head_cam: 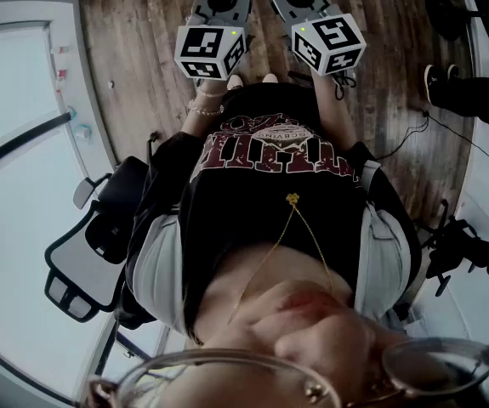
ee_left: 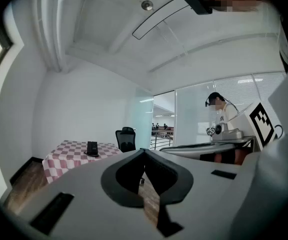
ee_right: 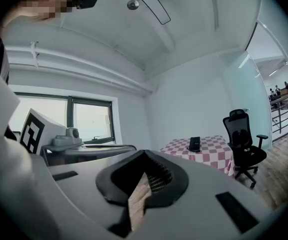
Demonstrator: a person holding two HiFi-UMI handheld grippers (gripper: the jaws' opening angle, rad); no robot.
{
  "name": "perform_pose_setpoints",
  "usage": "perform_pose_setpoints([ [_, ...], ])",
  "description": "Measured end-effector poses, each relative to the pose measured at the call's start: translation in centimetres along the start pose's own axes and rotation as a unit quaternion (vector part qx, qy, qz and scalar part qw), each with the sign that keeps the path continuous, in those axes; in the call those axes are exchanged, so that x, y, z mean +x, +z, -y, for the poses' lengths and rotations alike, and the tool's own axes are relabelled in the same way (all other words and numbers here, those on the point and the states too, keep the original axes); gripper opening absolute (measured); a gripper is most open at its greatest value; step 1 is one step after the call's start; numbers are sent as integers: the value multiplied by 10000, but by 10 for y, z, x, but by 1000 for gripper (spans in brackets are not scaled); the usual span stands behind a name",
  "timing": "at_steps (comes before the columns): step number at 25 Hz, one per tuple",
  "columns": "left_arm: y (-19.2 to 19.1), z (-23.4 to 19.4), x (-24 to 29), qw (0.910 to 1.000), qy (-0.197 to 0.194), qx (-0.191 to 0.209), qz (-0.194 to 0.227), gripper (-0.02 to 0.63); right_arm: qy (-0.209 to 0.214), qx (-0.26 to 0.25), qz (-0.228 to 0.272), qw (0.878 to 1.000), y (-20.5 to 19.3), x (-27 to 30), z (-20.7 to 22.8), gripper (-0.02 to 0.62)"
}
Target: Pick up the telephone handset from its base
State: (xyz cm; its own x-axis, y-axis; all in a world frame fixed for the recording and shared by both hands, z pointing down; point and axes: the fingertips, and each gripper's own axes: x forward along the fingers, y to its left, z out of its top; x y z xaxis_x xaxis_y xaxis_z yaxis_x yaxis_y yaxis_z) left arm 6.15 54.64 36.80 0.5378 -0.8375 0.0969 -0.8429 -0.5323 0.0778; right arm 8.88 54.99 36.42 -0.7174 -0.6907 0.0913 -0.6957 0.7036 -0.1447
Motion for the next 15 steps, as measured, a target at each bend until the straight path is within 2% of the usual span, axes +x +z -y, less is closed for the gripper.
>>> perform_pose_setpoints([
  [15,-4,-1,3,10000,31,-87,6,9,27,2,-35,10000,-4,-3,9,18],
])
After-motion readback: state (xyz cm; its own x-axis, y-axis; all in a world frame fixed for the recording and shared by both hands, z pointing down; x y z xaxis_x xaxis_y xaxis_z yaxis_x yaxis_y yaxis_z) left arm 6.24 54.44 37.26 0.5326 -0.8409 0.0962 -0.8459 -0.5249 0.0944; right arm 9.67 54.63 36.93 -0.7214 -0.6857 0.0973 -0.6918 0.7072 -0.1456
